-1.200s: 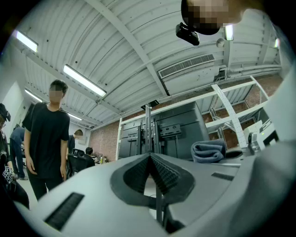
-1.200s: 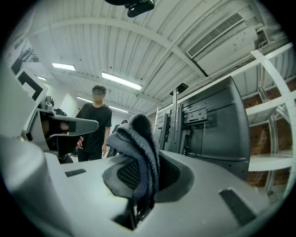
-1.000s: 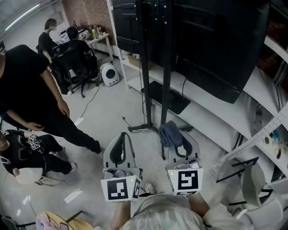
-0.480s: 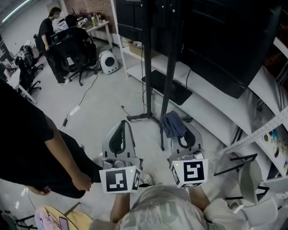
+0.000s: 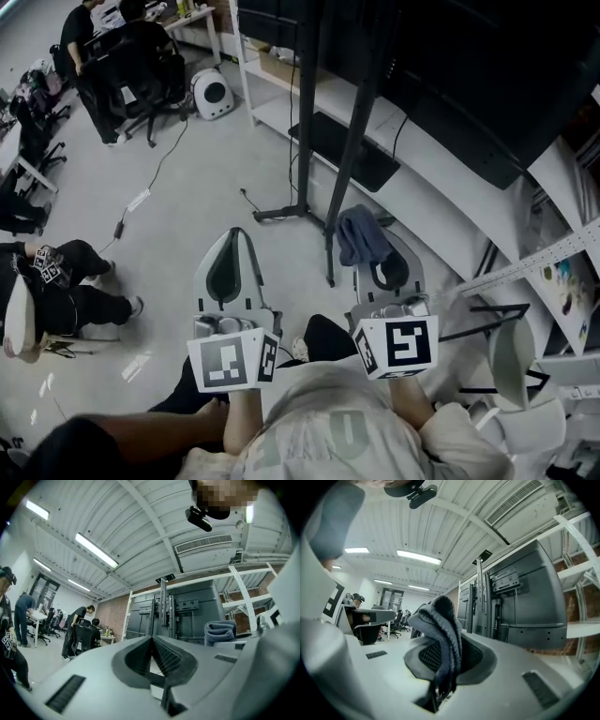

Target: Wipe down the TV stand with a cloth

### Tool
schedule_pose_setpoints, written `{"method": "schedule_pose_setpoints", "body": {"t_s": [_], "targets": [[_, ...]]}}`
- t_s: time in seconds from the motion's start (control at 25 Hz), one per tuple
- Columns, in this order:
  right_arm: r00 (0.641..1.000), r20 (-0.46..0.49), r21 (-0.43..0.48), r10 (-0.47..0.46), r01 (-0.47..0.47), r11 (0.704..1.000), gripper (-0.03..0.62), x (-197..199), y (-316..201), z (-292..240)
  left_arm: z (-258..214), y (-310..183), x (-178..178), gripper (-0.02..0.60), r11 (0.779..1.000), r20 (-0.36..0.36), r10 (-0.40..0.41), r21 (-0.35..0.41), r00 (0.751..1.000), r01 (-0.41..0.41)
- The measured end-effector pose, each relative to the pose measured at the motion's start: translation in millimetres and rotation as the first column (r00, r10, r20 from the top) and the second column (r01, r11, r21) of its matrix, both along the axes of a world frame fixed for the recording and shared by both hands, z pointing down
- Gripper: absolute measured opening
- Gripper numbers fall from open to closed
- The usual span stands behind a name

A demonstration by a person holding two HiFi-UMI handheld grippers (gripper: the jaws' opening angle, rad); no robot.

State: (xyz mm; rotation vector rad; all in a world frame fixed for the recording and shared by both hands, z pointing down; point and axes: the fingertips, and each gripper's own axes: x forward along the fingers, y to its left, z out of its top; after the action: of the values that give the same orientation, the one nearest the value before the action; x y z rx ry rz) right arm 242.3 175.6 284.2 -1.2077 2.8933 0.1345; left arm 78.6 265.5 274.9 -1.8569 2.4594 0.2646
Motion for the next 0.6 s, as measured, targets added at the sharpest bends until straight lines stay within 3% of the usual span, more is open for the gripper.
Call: {"method": "schedule_pose_setpoints", "body": {"t_s": [0.4, 0.6], "targets": [[0.999, -0.04, 0.001, -0.02, 0.02, 1.0, 0.057, -52.9, -67.1, 25.5, 25.0, -58.0, -50.1, 0.015, 0.998, -0.004, -0.028, -0.055, 1.0, 0.028], [0.998, -0.028, 0.044, -0.047, 0.048, 0.998, 0.057, -107.3, -129.4, 14.5, 5.4, -119.5, -93.8, 0.015, 0.999, 0.036, -0.033, -0.02, 0.999, 0.033]]}}
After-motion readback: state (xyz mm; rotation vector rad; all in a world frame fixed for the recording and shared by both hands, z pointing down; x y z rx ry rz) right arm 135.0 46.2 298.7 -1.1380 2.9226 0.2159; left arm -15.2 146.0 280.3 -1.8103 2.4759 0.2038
